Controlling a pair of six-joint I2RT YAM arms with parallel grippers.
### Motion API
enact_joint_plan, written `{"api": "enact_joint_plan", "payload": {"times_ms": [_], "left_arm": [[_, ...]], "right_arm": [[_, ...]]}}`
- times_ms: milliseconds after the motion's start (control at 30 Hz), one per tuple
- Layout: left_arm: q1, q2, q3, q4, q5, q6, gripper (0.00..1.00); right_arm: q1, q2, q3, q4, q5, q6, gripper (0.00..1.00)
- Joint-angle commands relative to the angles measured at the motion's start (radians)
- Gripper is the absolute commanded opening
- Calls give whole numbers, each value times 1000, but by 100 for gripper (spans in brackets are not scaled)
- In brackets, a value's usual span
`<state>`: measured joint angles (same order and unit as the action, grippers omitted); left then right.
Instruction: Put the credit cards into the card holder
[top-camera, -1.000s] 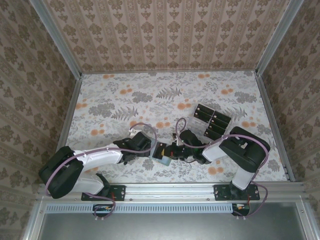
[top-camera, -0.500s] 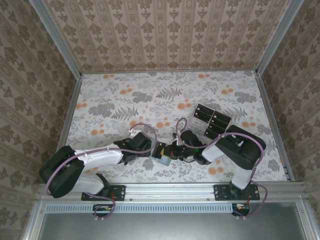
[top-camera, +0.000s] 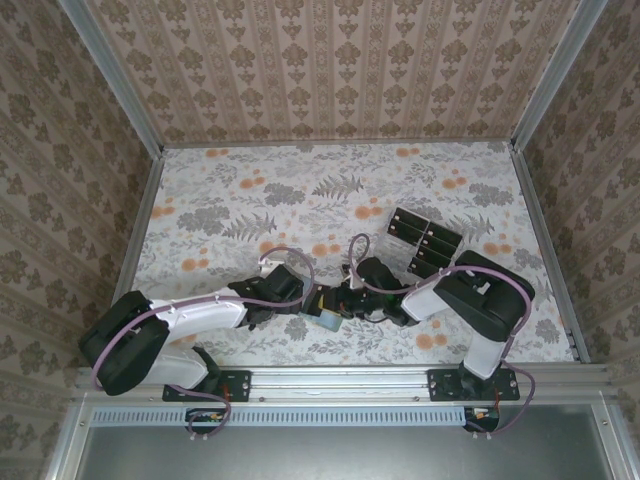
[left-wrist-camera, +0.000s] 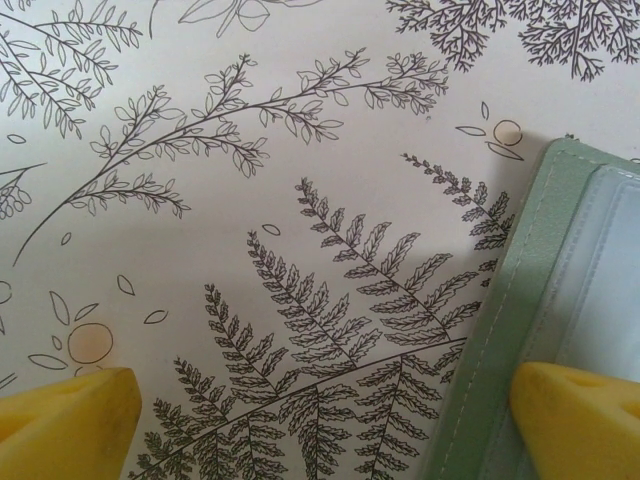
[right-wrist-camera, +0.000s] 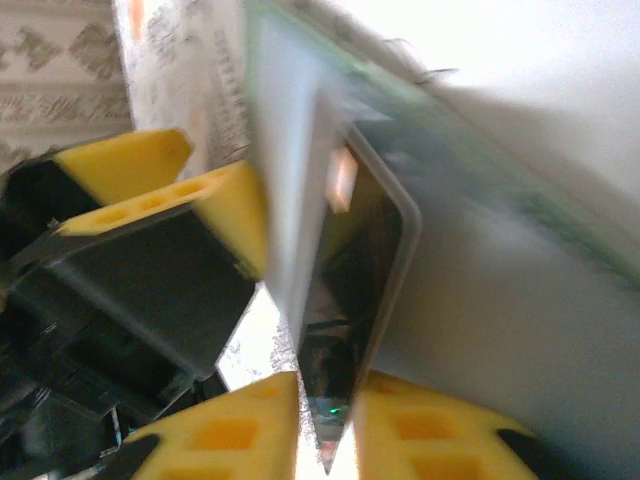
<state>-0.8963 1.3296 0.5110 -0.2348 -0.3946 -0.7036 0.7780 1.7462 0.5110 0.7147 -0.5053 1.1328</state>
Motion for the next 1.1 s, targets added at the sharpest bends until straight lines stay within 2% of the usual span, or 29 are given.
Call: {"api": "enact_joint_plan", "payload": {"times_ms": [0,167,333,467,600,800,1067], "left_arm": [[-9,23,-4,-31,3,-7,100],[-8,19,9,-40,1,-2,100],[-3,-3,26,-61,0,6,100],[3,-17,39,-72,0,14,100],[16,-29,52,-81,2,26,100],[65,-48,53,-79,16,37,100],[130,-86,63,-95,28,81,100]], "right_arm": [[5,-46,2,-188,39,-57,35],[5,-153,21,-341,66,-115,53],[6,-244,22,-454,80,-158,63],[22,-298,21,-505,81,-172,62],[80,-306,45,-536,89,-177,61],[173,-225,100,-530,117,-170,61],[199,-98,138,-491,115,-168,59]]}}
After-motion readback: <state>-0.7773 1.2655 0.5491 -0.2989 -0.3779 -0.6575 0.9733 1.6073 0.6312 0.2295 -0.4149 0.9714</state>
